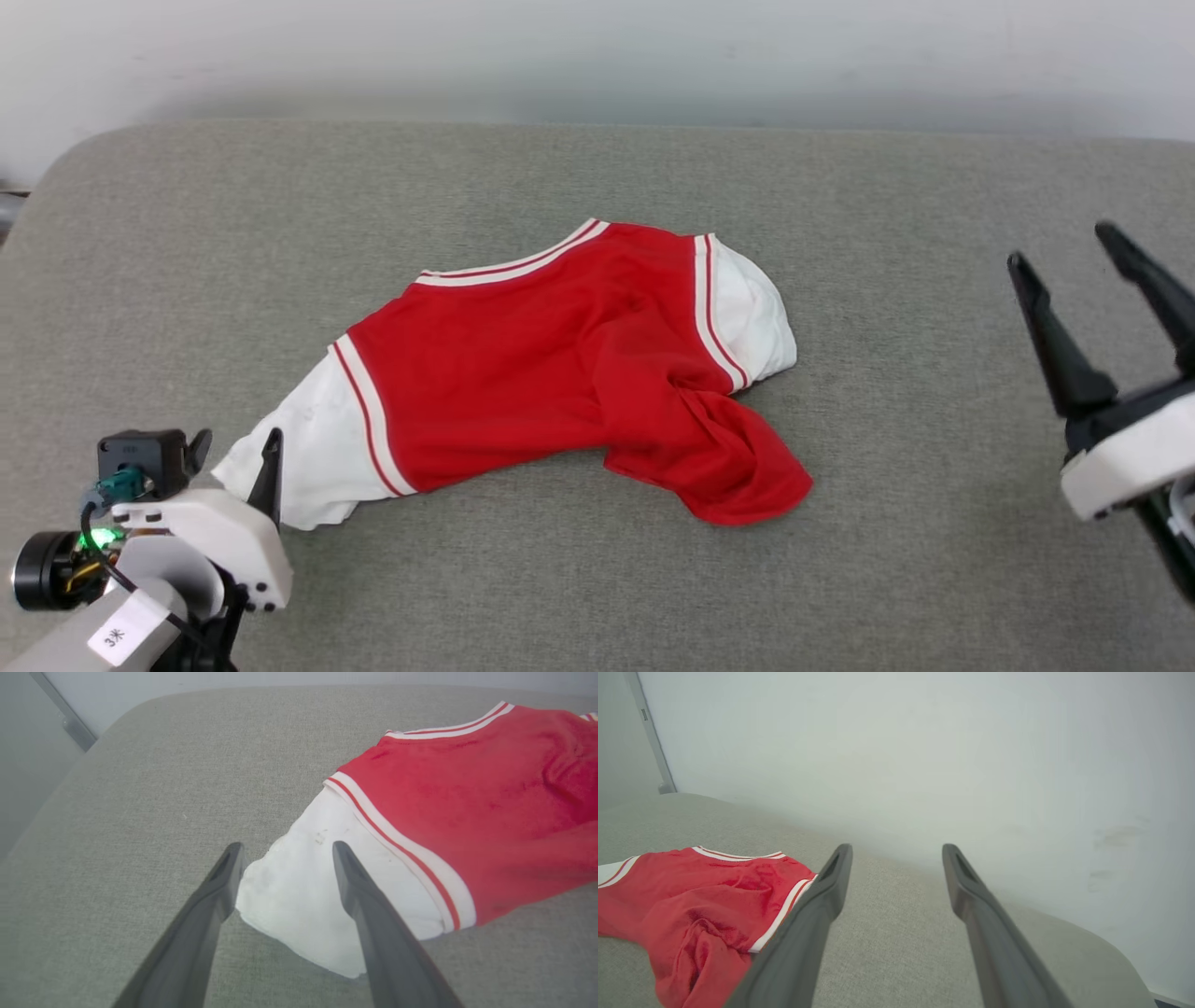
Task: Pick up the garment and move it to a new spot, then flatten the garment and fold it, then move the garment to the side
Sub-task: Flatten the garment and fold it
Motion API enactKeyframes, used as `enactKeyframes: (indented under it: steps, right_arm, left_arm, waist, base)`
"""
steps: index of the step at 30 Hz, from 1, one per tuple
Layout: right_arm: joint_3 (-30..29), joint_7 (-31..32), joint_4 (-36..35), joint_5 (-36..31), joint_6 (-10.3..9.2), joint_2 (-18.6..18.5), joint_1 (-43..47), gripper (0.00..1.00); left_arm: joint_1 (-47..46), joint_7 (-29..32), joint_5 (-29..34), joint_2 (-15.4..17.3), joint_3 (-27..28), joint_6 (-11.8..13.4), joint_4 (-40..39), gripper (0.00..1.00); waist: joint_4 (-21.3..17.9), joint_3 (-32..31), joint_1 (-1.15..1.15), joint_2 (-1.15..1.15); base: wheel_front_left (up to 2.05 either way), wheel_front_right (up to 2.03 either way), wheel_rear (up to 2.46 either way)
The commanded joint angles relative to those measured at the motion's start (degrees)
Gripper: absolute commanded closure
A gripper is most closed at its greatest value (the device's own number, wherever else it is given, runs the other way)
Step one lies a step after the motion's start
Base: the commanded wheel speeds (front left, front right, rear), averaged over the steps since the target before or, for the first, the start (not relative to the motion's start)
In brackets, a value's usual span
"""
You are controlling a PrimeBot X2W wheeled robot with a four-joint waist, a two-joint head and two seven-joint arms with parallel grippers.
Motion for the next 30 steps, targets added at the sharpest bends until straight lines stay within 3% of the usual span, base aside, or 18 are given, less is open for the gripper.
enactKeyframes:
  steps: [1,8,16,23,30]
  right_arm:
    - [0.71,1.06,-0.34,0.36,-0.06,-1.21,-2.22,0.0]
    - [10.81,11.53,2.89,4.92,-0.06,-9.69,-13.94,0.0]
    - [27.31,28.6,10.41,14.78,-0.06,-16.94,-26.79,0.0]
    - [37.72,38.76,18.62,21.14,-0.06,-18.35,-36.55,0.0]
    - [44.5,39.79,27.88,22.82,-0.06,-17.18,-41.65,0.0]
  left_arm:
    - [0.92,-0.34,2.22,-0.61,1.71,1.01,-0.71,0.0]
    - [6.04,-0.4,18.75,-6.32,15.18,5.8,-9.13,0.0]
    - [13.87,-0.37,34.73,-15.4,27.0,6.76,-17.52,0.0]
    - [17.13,-0.37,45.08,-22.57,33.48,4.21,-21.7,0.0]
    - [17.2,-0.38,50.6,-29.0,37.44,0.19,-22.13,0.0]
  waist:
    - [0.98,-0.39,0.0,0.0]
    - [4.57,0.22,0.0,0.0]
    - [8.46,2.36,0.0,0.0]
    - [10.88,5.3,0.0,0.0]
    - [12.99,8.69,0.0,0.0]
  base:
    - [0.0,0.0,0.0]
    - [0.0,0.0,0.0]
    - [0.0,0.0,0.0]
    - [0.0,0.0,0.0]
    - [0.0,0.0,0.0]
